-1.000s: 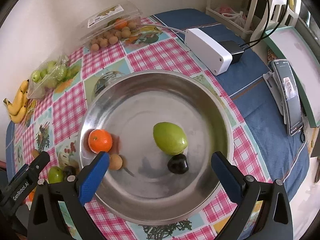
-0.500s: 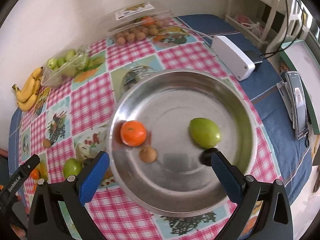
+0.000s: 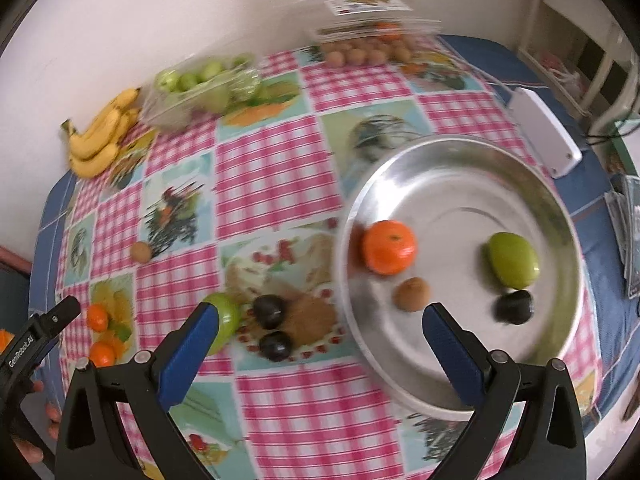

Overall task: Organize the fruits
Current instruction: 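Move the left tool to the second orange while the right tool approaches a black plum, then close the left tool on the orange while the right tool closes on the black plum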

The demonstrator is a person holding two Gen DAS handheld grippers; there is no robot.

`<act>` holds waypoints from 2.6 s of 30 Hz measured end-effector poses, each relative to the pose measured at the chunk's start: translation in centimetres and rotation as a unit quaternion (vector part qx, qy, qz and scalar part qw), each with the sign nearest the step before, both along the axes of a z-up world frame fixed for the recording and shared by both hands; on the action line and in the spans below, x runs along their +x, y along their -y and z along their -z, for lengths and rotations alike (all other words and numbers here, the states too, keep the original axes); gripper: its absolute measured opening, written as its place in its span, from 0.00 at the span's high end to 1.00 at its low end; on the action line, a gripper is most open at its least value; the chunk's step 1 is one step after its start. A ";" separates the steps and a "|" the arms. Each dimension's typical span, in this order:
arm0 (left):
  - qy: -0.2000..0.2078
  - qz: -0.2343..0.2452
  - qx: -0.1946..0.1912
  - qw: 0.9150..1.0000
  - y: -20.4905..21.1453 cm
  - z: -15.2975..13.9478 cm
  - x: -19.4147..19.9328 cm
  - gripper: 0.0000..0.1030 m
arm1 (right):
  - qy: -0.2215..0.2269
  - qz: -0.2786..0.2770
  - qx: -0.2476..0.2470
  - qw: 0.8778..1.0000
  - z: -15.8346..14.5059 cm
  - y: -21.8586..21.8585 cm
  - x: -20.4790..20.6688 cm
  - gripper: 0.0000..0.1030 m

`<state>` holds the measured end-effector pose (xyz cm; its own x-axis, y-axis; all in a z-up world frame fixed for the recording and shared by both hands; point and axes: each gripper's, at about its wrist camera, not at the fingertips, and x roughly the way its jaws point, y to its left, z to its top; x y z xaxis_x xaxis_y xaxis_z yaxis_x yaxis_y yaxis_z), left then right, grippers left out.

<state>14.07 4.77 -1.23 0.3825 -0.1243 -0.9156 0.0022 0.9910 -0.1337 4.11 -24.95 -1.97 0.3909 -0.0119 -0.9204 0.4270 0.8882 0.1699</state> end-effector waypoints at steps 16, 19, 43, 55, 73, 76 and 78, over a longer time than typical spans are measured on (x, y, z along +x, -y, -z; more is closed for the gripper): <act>-0.049 -0.010 -0.006 0.999 -1.2 2.9 -1.1 0.00 | -0.030 -0.042 0.014 0.999 2.7 -3.2 0.1 0.02; -0.052 -0.008 -0.003 0.999 -1.4 3.3 -1.0 0.01 | -0.035 -0.053 -0.001 0.998 3.0 -3.6 0.0 0.04; -0.083 -0.027 -0.023 0.996 -3.3 5.9 -0.3 0.44 | -0.065 -0.066 -0.003 0.996 6.1 -4.0 0.8 0.55; -0.073 -0.037 -0.037 0.996 -3.7 5.6 -0.5 0.67 | -0.045 -0.067 0.013 0.997 5.5 -4.2 0.7 0.73; -0.075 -0.012 -0.032 0.997 -2.6 5.0 -0.8 0.63 | -0.031 -0.068 0.016 0.997 4.2 -3.8 0.2 0.73; -0.080 -0.008 -0.022 0.996 -2.3 5.2 -1.0 0.52 | -0.031 -0.069 0.018 0.997 4.1 -3.8 0.1 0.73; -0.082 -0.003 -0.023 0.996 -2.1 5.3 -1.1 0.52 | -0.030 -0.069 0.018 0.997 4.0 -3.8 0.1 0.73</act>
<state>12.94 6.89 -6.49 0.2284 -0.1658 -0.9593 -0.0290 0.9838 -0.1769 4.25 -21.13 -6.00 0.3303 0.0710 -0.9412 0.3124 0.9327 0.1800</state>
